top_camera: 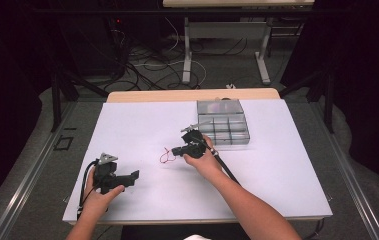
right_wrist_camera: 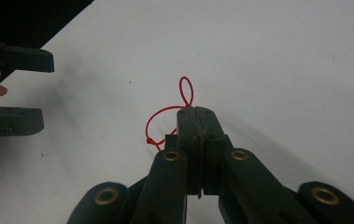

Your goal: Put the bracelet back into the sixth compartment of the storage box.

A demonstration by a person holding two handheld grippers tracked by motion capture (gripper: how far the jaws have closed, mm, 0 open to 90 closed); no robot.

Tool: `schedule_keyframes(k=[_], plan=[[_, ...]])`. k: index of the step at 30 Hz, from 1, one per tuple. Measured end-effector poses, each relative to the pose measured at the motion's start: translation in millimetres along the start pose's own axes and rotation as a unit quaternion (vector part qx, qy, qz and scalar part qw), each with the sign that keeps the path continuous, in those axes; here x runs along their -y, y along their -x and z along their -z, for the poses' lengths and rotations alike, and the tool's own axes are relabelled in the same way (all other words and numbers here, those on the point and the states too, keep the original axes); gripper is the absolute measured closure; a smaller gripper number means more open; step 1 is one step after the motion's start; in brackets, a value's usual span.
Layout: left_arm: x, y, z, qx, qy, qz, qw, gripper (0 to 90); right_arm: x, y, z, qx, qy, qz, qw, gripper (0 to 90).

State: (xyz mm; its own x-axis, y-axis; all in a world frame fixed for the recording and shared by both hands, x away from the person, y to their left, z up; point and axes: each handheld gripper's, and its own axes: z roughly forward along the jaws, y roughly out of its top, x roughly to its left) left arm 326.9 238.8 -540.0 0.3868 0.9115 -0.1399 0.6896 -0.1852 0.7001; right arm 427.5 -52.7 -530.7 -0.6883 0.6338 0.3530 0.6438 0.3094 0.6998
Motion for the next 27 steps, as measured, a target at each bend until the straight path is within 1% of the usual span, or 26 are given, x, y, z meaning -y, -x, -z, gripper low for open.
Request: schedule_keyframes(k=[1,3,4,5,6,7,8,11,15,16,18,24,25,26,27], plan=[[0.1,0.1,0.1,-0.001,-0.001,0.001,1.0000,6.7,0.0,0.1,1.0,0.001,-0.001,-0.006,1.0000,90.0],[0.1,0.1,0.0,-0.001,-0.001,0.000,1.0000,6.7,-0.5,2.5,3.7,0.004,0.002,-0.006,1.0000,90.0],[0.1,0.1,-0.1,-0.001,-0.001,0.000,1.0000,6.7,-0.7,3.2,5.4,0.003,0.002,-0.012,0.9999,90.0],[0.1,0.1,-0.1,-0.001,-0.001,0.000,1.0000,6.7,-1.8,6.5,9.3,0.008,0.000,-0.009,0.9999,90.0],[0.1,0.1,-0.1,-0.001,-0.001,0.000,1.0000,6.7,-1.8,6.5,9.3,0.008,0.000,-0.009,0.9999,90.0],[0.1,0.0,-0.2,-0.001,-0.001,0.000,1.0000,6.7,-1.7,8.0,9.6,0.007,0.011,-0.013,0.9998,90.0],[0.1,0.0,-0.2,-0.001,-0.001,0.000,1.0000,6.7,-2.4,11.5,13.6,0.011,0.010,-0.015,0.9998,90.0],[0.1,0.0,-0.1,-0.001,-0.001,0.000,1.0000,6.7,-2.8,15.3,18.1,0.015,0.009,-0.017,0.9997,90.0],[0.1,0.1,-0.3,-0.001,-0.002,-0.001,1.0000,6.7,-2.5,23.1,24.8,0.022,0.020,-0.023,0.9993,90.0],[0.1,0.2,-0.4,-0.002,-0.002,-0.001,1.0000,6.7,-2.7,24.8,27.3,0.025,0.016,-0.025,0.9993,90.0],[0.2,0.3,-0.3,-0.001,-0.003,-0.001,1.0000,6.7,-2.3,29.8,31.9,0.028,0.023,-0.028,0.9990,90.0],[0.3,0.4,-0.6,-0.001,-0.003,0.000,1.0000,6.7,-2.4,37.4,40.1,0.036,0.028,-0.033,0.9984,90.0],[0.2,0.4,-0.6,-0.001,-0.003,-0.001,1.0000,6.7,-2.1,38.8,40.5,0.035,0.038,-0.034,0.9981,90.0],[0.2,0.4,-0.7,-0.001,-0.003,-0.001,1.0000,6.7,-2.7,39.4,43.1,0.037,0.030,-0.039,0.9981,90.0],[0.2,0.5,-0.8,-0.001,-0.003,-0.001,1.0000,6.7,-2.8,41.1,44.5,0.037,0.032,-0.037,0.9981,90.0]])
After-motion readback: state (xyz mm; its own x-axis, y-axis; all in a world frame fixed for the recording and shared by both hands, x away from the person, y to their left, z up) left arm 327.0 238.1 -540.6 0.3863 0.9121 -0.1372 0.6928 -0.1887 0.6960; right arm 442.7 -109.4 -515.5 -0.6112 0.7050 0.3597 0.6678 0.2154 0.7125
